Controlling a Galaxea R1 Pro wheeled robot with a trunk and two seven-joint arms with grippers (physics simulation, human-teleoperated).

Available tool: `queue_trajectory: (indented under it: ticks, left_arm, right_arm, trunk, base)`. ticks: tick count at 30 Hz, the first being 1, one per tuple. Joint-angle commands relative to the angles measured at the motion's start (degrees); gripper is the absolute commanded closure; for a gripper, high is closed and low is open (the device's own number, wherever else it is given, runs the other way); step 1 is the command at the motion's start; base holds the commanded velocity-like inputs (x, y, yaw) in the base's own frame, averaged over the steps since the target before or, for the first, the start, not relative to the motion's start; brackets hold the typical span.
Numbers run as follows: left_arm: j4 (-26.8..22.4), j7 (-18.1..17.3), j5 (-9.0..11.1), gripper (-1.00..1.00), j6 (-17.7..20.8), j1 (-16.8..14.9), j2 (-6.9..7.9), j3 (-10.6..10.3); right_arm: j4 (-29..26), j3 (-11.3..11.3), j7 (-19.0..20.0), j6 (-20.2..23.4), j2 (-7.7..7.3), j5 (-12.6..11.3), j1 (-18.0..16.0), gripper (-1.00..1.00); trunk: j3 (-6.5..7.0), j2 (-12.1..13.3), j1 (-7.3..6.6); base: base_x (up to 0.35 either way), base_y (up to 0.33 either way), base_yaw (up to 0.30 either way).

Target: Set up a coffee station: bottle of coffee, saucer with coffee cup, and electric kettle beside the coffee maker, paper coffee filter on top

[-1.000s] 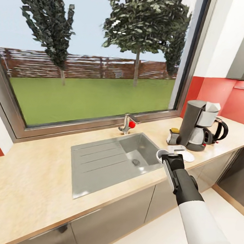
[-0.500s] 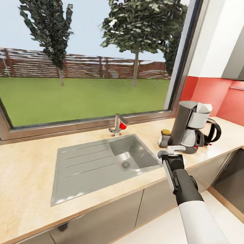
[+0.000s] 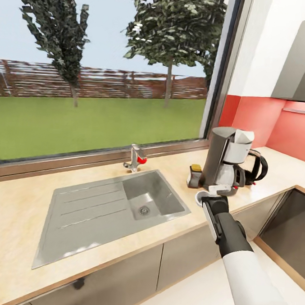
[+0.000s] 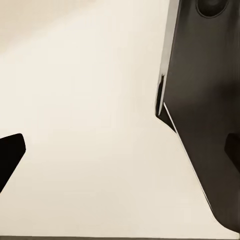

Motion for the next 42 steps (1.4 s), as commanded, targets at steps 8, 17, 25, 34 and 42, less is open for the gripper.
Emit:
queue_trajectory:
  ticks: [8,17,25,34,42]
  left_arm:
    - [-0.1,0.2,-0.5,-1.00,-0.1,0.0,-0.04,0.6]
    - [-0.1,0.2,-0.5,-1.00,-0.1,0.0,-0.24,0.7]
    - [-0.1,0.2,-0.5,-1.00,-0.1,0.0,-0.25,0.7]
    - [-0.1,0.1,-0.4,-1.00,-0.1,0.0,-0.30,0.9]
    - [0.0,0.1,-0.4,-1.00,0.0,0.0,-0.22,0.9]
  right_arm:
    - [2.8,0.7,-3.2,0.3,0.05,0.4,0.0,1.00]
    - [3.5,3.2,-3.4,0.3,0.00,0.5,0.0,1.00]
    - [4.7,3.4,-3.3,0.3,0.08,0.4,0.0,1.00]
    - [10.0,3.7,-3.1,0.3,0.52,0.3,0.0,1.00]
    - [10.0,3.5,-3.2,0.3,0.36,0.3,0.0,1.00]
  trunk:
    - [-0.11,-0.1,0.05]
    - [-0.11,-0.1,0.05]
    - [-0.11,-0.1,0.05]
    - [-0.11,-0.1,0.05]
    - [-0.11,-0.1,0.05]
  base:
    - [0.223,-0.205,0.000]
    - [0.241,-0.175,0.000]
    - [0.046,-0.036,0.000]
    - [0.000,0.000,0.000]
    - [0.000,0.000,0.000]
